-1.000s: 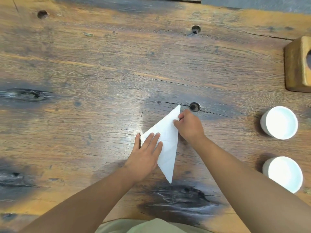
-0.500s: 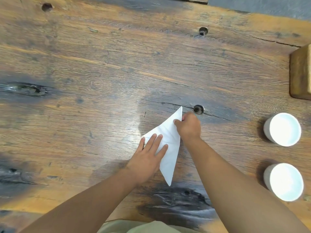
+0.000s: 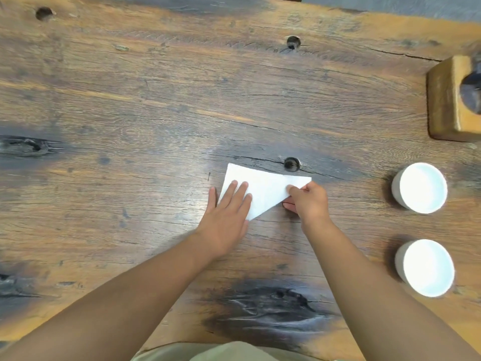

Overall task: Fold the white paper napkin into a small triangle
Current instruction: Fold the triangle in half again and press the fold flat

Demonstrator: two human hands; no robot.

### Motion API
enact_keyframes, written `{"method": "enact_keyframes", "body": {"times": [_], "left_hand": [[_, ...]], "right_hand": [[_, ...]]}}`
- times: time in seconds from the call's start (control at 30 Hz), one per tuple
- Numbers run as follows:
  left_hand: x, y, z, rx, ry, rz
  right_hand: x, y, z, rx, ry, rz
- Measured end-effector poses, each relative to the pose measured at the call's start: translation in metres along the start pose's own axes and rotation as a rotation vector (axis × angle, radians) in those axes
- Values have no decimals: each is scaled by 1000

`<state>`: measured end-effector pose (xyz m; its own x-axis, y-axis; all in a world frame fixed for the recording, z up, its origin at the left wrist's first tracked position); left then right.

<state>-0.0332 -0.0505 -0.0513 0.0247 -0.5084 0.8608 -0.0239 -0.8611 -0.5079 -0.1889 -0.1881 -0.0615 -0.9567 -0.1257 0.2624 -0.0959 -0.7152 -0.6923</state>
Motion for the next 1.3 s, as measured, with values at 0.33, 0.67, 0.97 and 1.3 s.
{"method": "enact_keyframes", "body": {"times": [0.33,0.67,0.97,1.3], "left_hand": [[-13,-7,3,46,-33,54],[-19,-26,7,14,-31,15],[-21,-35,11,36,-63,21],[-20,-35,11,44,-95,-11]], "right_hand": [[11,7,-6,25,52,-3],[16,4,-1,86,57,35],[-2,-48,28,500,-204,179],[-43,-98,-4,843,-594,490]]}}
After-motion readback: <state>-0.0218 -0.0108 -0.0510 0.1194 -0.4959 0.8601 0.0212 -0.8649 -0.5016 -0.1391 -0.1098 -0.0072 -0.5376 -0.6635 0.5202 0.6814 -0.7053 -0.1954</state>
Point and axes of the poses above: each hand's wrist, its own y-axis towards the middle knuckle, its own x-axis out of the back of the hand, z = x × y, the point moved 3 cm from there along y, towards the middle knuckle, and after that the axes turned 11 degrees about y, right-handed, at the moved point
